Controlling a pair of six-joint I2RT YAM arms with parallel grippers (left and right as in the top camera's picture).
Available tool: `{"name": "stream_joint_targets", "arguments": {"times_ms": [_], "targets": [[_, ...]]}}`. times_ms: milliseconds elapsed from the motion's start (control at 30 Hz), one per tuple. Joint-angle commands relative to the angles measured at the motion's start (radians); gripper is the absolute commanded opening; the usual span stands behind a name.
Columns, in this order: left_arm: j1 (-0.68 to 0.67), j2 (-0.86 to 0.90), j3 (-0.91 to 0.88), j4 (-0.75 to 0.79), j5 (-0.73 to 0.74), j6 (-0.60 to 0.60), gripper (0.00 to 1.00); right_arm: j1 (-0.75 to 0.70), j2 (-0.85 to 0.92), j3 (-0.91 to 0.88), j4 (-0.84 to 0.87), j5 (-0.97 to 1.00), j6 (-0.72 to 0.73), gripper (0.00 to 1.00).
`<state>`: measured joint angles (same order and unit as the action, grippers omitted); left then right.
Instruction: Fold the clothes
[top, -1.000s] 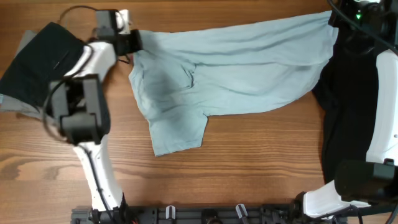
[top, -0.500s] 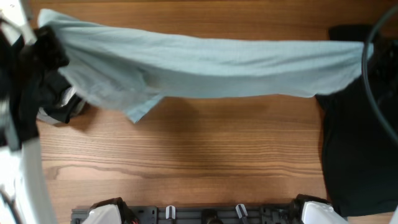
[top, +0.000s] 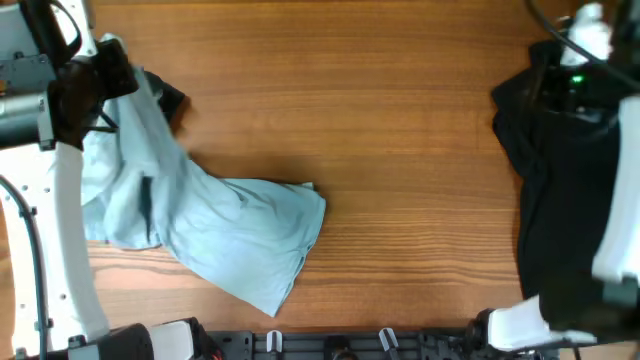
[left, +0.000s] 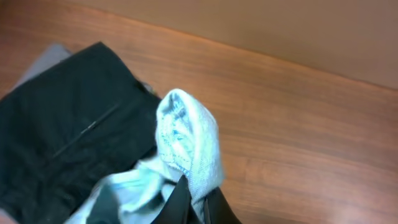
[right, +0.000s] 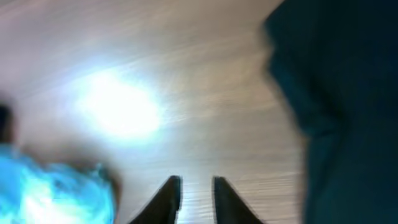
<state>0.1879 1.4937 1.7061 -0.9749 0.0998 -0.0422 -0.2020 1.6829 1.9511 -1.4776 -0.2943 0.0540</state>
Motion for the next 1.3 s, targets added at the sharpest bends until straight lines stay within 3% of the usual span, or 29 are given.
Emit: {"name": "stream_joint_targets", "arguments": {"times_ms": [0, 133, 300, 400, 433, 500, 633, 733, 900, 933, 967, 1067, 1133, 1267], "targets": [[-0.010, -0.081, 0.015, 0.051, 0.008, 0.012, 0.04, 0.121, 0.094, 0.004, -0.047, -0.215, -0.159, 0.29], [-0.010, -0.213, 0.015, 0.058, -0.126, 0.013, 0.04, 0.374, 0.103, -0.071, -0.053, -0.109, -0.077, 0.36], [-0.010, -0.311, 0.015, 0.052, -0.173, 0.013, 0.04, 0.718, 0.103, -0.386, 0.040, -0.110, -0.031, 0.45], [-0.010, -0.316, 0.015, 0.032, -0.173, 0.013, 0.04, 0.928, 0.105, -0.623, 0.226, -0.222, 0.116, 0.55], [-0.010, -0.315, 0.015, 0.031, -0.173, 0.013, 0.04, 0.971, 0.105, -0.664, 0.292, -0.258, 0.235, 0.58], [-0.010, -0.316, 0.015, 0.031, -0.173, 0.013, 0.04, 1.022, 0.106, -0.719, 0.408, -0.258, 0.539, 0.73], [-0.010, -0.316, 0.015, 0.009, -0.172, 0.013, 0.04, 1.022, 0.109, -0.759, 0.550, -0.237, 0.744, 0.79], [-0.010, -0.316, 0.015, 0.006, -0.173, 0.012, 0.04, 1.020, 0.142, -0.789, 0.671, -0.239, 0.908, 0.77], [-0.010, -0.316, 0.015, 0.006, -0.172, 0.012, 0.04, 1.020, 0.255, -0.789, 0.674, -0.217, 0.970, 0.71], [-0.010, -0.316, 0.015, 0.005, -0.172, 0.012, 0.04, 1.020, 0.288, -0.789, 0.679, -0.208, 0.975, 0.68], [-0.010, -0.316, 0.015, 0.005, -0.172, 0.012, 0.04, 1.020, 0.320, -0.789, 0.697, -0.216, 0.974, 0.58], [-0.010, -0.316, 0.015, 0.001, -0.172, 0.012, 0.04, 1.016, 0.356, -0.789, 0.737, -0.215, 1.009, 0.53], [-0.010, -0.316, 0.015, 0.001, -0.172, 0.012, 0.04, 1.005, 0.355, -0.788, 0.785, -0.207, 1.019, 0.39], [-0.010, -0.316, 0.015, 0.002, -0.172, 0.012, 0.04, 0.958, 0.342, -0.788, 0.755, -0.177, 0.984, 0.43]]}}
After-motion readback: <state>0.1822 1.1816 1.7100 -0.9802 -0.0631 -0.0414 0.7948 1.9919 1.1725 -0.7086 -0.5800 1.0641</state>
